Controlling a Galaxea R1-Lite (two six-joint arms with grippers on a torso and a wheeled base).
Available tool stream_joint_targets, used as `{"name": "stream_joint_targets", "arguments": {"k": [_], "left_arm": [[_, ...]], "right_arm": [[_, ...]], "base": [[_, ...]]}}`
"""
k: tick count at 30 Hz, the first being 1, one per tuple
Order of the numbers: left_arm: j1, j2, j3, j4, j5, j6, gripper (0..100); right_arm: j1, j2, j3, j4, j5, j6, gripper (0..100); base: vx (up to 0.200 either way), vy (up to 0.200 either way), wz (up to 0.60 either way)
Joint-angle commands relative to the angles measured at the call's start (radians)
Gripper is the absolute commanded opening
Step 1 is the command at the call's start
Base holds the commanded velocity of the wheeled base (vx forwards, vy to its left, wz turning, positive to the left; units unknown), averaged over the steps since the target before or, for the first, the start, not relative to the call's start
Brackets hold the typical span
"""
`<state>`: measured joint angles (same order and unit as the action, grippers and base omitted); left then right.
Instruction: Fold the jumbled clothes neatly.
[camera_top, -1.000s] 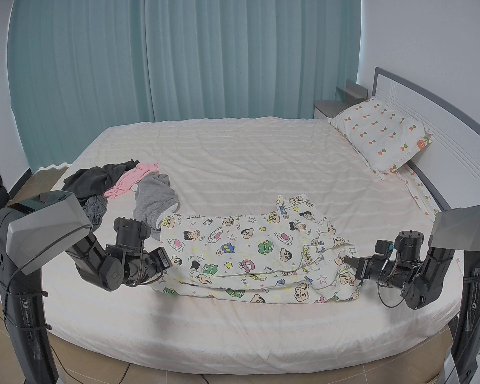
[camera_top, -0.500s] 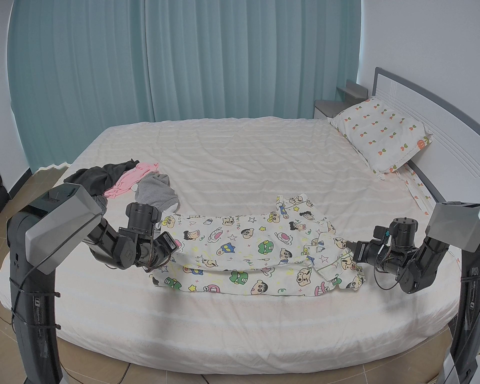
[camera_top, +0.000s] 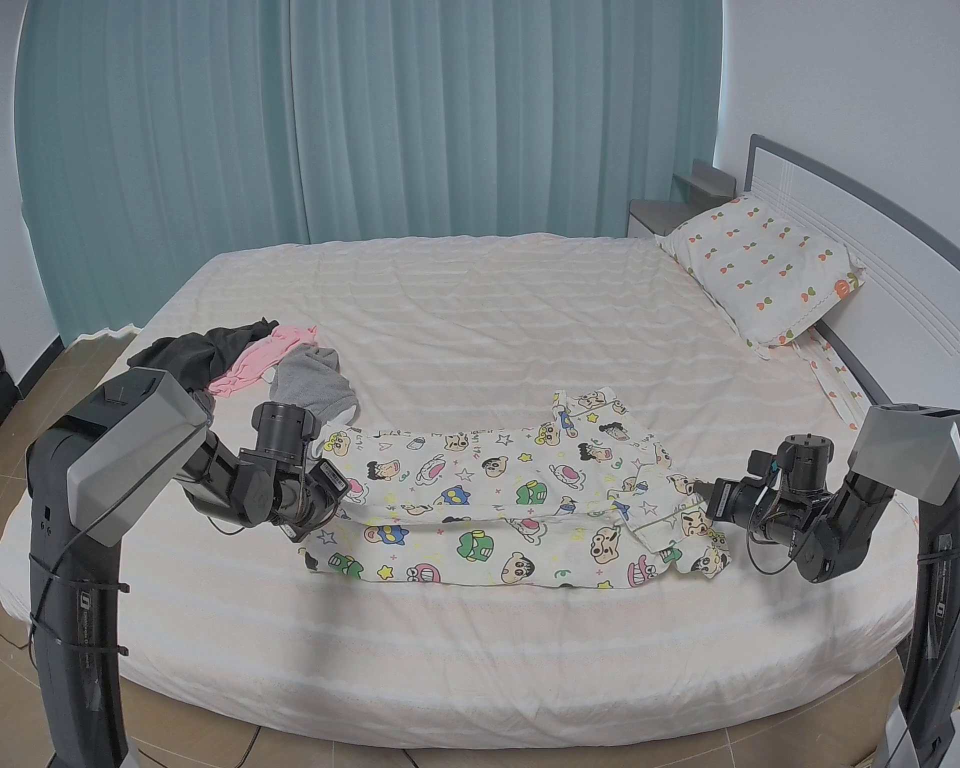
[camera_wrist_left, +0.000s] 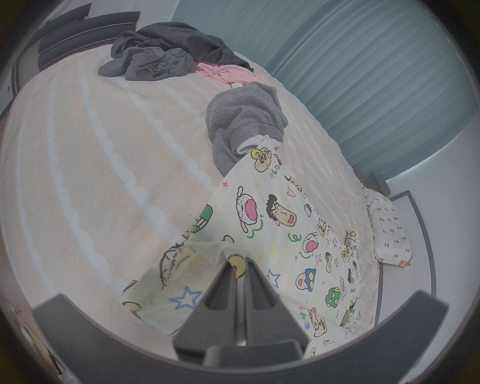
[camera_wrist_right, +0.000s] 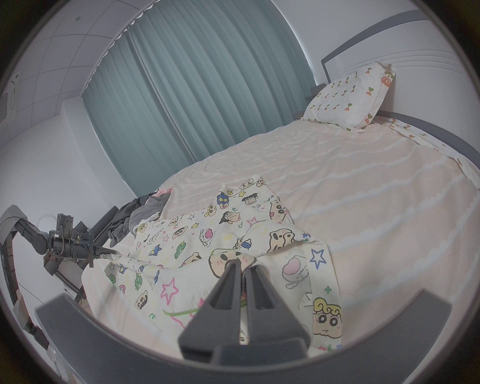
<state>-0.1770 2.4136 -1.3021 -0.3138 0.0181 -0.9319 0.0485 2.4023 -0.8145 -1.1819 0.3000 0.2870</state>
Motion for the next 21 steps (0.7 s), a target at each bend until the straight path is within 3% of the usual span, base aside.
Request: {"name": "stream_joint_targets", "arguments": {"k": [1, 13, 21], "left_arm": [[0.004, 0.041, -0.055, 0.035, 0.000, -0.005, 0], [0.008, 0.125, -0.241, 0.193, 0.011, -0.005, 0], [0.010, 0.139, -0.273, 0.225, 0.011, -0.004, 0]], "right_arm": [[0.004, 0.018, -0.031, 0.022, 0.001, 0.001, 0], [0.008, 0.054, -0.100, 0.096, 0.001, 0.001, 0], [0.010, 0.070, -0.107, 0.099, 0.001, 0.001, 0]], "base": [[0.000, 0.000, 0.00], [0.000, 0.000, 0.00], [0.000, 0.000, 0.00]]}}
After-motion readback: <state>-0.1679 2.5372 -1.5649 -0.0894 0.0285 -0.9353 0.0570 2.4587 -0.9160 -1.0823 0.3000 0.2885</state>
